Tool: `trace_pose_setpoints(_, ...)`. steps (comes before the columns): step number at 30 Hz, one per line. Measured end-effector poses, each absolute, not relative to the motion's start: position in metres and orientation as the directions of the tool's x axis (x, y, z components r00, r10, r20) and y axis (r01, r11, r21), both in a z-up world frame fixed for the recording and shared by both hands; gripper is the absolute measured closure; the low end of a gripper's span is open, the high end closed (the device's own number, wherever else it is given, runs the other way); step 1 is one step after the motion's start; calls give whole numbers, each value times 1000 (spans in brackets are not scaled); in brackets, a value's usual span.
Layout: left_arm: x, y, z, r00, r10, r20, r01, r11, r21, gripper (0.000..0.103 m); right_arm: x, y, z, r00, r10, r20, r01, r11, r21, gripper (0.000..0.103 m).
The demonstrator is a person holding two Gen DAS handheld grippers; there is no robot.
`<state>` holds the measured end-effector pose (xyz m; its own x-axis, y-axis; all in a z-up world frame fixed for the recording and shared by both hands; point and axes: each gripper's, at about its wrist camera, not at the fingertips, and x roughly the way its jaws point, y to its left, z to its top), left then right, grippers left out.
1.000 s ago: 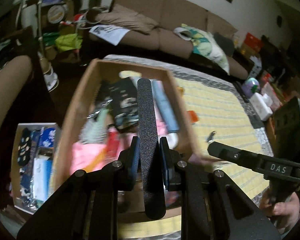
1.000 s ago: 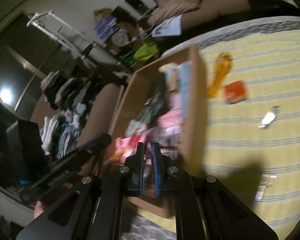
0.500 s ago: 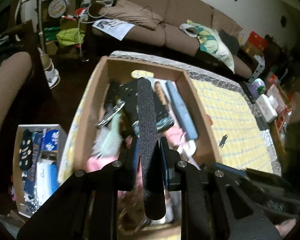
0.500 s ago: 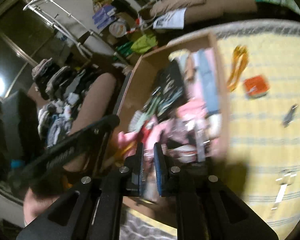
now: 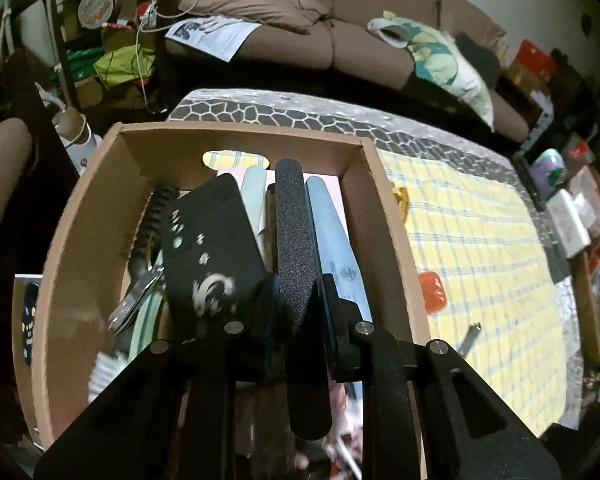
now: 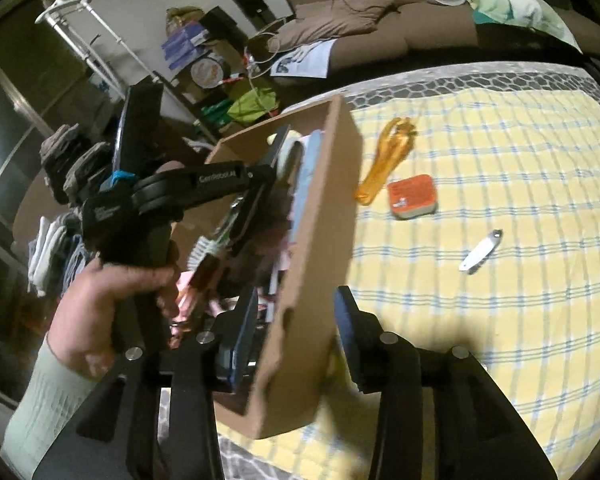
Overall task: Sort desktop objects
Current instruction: 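Open both tools to drop the file and tweezers into the box, then grasp the orange tin on the cloth with the right tool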
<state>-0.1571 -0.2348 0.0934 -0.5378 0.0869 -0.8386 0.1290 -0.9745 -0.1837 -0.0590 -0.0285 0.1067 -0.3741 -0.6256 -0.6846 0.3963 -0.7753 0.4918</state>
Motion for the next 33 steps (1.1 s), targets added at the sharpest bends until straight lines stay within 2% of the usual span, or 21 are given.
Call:
trace_pose_setpoints(3, -164, -228, 86, -525, 74, -848, 130, -978, -166, 84, -68, -14, 100, -377, -623, -685, 371, -779, 504, 57)
trace_pose_setpoints(5, -165, -226, 85, -524, 73, -848, 141, -975, -171, 80, -74, -6, 98, -383, -615, -689, 356, -786, 505, 54)
trace_pose_setpoints(7, -160, -228, 92, -552, 89, -829, 153, -967, -206, 55, -78, 2, 99, -396, -606, -690, 348, -795, 498, 47)
trace_pose_setpoints(9, -151, -230, 103, -587, 87, -805, 155, -964, -217, 40, -80, 11, 103, -418, -597, -685, 342, -802, 490, 38)
trace_pose_setpoints(10, -146, -229, 109, -602, 82, -794, 151, -965, -215, 35, -82, 16, 104, -428, -593, -682, 336, -805, 488, 35)
trace_pose_setpoints(13, -127, -221, 127, -637, 88, -766, 122, -969, -213, 21, -87, 35, 105, -454, -583, -674, 301, -812, 499, 34)
trace_pose_setpoints(16, -107, -204, 140, -641, 153, -752, 63, -966, -250, 12, -92, 51, 105, -468, -576, -670, 268, -815, 514, 34)
trace_pose_setpoints(20, -78, -165, 152, -645, 215, -734, -51, -970, -240, 11, -95, 73, 105, -492, -551, -673, 234, -829, 508, 30)
trace_pose_setpoints(23, -58, -142, 152, -637, 242, -732, -79, -965, -251, 11, -95, 87, 100, -499, -532, -684, 210, -840, 500, 28)
trace_pose_setpoints(29, -27, -145, 149, -660, 269, -702, 3, -933, -361, 10, -104, 86, 88, -509, -488, -709, 220, -870, 441, 27)
trace_pose_setpoints(32, -22, -149, 147, -661, 230, -714, 27, -944, -330, 7, -116, 69, 79, -506, -451, -736, 252, -893, 374, 22)
trace_pose_setpoints(33, -21, -152, 146, -663, 222, -715, 32, -946, -323, 1, -121, 62, 76, -508, -440, -740, 262, -898, 354, 19)
